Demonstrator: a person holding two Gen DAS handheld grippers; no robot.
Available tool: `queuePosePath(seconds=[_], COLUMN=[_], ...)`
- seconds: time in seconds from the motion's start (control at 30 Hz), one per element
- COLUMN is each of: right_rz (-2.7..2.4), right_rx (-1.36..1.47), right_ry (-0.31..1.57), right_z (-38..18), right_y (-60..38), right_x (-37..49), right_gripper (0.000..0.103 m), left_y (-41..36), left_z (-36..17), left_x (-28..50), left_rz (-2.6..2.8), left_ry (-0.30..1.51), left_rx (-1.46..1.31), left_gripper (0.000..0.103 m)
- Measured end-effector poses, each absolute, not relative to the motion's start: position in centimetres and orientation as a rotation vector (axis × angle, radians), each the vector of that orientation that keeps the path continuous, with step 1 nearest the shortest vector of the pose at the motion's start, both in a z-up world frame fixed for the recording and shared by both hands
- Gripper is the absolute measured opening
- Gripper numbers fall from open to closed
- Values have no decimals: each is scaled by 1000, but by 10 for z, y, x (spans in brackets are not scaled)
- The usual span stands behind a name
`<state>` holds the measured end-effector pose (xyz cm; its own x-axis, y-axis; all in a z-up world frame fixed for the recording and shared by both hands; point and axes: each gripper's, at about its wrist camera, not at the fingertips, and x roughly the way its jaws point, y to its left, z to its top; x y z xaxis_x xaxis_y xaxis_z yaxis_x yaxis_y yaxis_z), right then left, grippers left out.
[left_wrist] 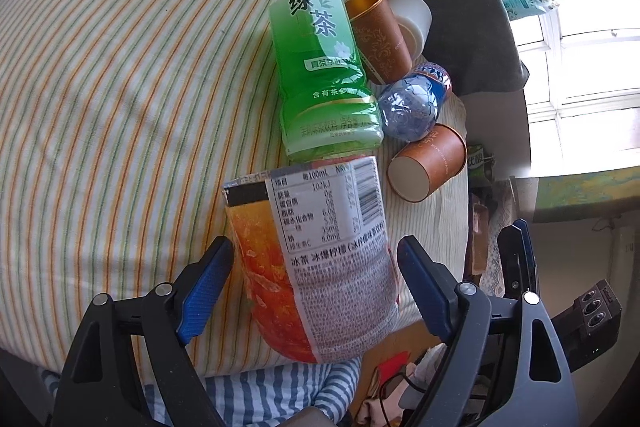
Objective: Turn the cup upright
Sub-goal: 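Lift the orange-labeled cup off the mattress with the left tool, then close the right tool on the cup while the left tool releases it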
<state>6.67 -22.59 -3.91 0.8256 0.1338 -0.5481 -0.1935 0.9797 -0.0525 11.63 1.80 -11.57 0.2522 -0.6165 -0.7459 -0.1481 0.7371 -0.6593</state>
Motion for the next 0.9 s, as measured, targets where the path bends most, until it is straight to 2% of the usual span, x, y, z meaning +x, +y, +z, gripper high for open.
queuePosePath(seconds=[0.53,0.9], right_rz=[272,486], right_rx=[-153,-139], right_ry=[619,806], right_z=[-32,-42], right_y=[-195,-155], right_x=[75,105], right_gripper=[94,94], left_y=[46,76], left_z=[-82,-77], left_x=[98,65], left_rz=[-333,-210], left_ry=[1165,1043], left_rx=[-649,-472], left_gripper=[84,84])
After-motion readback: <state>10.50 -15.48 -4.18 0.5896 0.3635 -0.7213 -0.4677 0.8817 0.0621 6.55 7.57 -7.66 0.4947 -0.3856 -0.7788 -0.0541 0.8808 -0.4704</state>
